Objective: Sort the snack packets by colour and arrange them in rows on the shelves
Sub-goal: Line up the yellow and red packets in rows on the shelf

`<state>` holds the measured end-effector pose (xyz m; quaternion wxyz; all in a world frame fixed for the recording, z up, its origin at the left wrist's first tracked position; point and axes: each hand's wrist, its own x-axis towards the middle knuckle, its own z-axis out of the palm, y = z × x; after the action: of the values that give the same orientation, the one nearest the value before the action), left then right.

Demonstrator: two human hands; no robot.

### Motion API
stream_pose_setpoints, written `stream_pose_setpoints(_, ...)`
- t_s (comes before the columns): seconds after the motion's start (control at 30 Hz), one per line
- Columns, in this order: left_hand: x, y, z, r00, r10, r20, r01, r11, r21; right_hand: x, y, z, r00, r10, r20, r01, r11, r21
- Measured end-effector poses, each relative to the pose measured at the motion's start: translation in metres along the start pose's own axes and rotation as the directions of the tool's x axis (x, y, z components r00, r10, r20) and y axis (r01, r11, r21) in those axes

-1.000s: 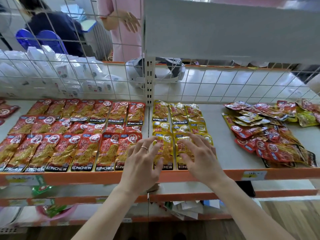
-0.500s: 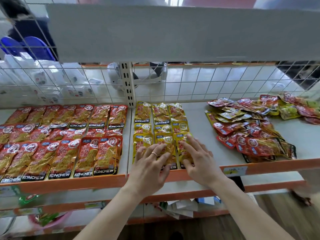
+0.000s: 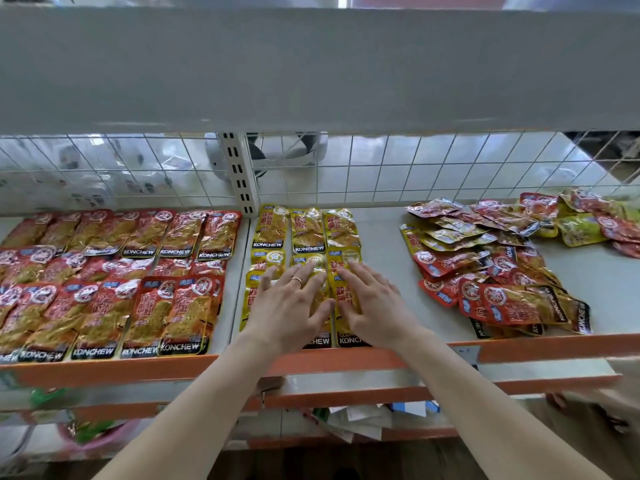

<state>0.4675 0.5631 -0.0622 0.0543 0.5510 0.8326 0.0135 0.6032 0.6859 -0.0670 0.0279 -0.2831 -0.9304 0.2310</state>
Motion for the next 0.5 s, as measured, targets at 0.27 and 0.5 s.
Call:
stream_pose_setpoints(0.27, 0.007, 0.002, 0.007, 0.999, -0.021, 0.044, 0.018, 0.998, 0.065, 0.003, 0.007, 0.001, 0.999, -0.047, 0.012, 0.047, 0.999, -0.015)
stream_pose_setpoints(0.5, -0.001, 0.011, 0.013, 0.998, -0.052, -0.020, 0.054, 0.991, 0.120, 0.000, 0.011, 0.003, 0.997, -0.079, 0.007, 0.079, 0.997, 0.012)
